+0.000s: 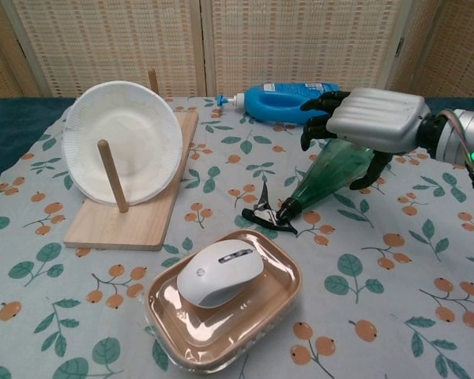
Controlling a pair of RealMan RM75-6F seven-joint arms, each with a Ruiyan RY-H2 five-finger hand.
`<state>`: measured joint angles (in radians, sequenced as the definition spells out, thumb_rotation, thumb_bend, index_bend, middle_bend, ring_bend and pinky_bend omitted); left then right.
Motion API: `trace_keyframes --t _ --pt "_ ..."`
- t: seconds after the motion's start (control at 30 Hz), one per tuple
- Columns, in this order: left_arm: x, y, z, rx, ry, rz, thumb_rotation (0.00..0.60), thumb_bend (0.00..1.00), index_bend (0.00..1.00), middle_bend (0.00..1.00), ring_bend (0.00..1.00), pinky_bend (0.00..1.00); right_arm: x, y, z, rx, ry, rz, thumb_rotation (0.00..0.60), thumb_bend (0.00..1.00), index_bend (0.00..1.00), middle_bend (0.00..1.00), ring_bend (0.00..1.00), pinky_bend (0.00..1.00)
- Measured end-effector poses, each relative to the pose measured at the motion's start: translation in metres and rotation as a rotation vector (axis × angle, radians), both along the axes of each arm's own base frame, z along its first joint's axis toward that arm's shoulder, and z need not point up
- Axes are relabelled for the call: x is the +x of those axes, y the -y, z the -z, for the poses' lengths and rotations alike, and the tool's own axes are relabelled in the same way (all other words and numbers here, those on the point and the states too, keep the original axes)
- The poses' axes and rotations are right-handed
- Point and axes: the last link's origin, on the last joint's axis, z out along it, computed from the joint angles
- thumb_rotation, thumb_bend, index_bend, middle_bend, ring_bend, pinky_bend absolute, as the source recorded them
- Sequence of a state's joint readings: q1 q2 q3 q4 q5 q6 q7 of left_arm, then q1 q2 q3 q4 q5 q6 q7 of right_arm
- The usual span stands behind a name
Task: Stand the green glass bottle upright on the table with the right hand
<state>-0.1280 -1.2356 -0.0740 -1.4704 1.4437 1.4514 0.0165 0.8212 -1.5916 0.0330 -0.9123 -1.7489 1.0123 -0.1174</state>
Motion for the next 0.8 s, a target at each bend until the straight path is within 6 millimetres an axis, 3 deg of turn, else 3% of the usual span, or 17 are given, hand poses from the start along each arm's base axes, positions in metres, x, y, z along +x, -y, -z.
trace_keyframes --t 0.37,0.8 --pt "-0.001 -0.004 0.001 -0.008 0.005 -0.003 0.600 0.29 0.01 0.00 0.00 0.00 0.005 0.005 0.029 0.017 -0.029 0.033 0.600 0.00 0.32 0.26 0.00 0.10" --pt "-0.004 -0.003 -0.003 -0.024 0.006 -0.003 0.600 0.28 0.00 0.00 0.00 0.00 0.013 0.003 0.046 0.018 -0.028 0.029 0.600 0.00 0.42 0.32 0.05 0.10"
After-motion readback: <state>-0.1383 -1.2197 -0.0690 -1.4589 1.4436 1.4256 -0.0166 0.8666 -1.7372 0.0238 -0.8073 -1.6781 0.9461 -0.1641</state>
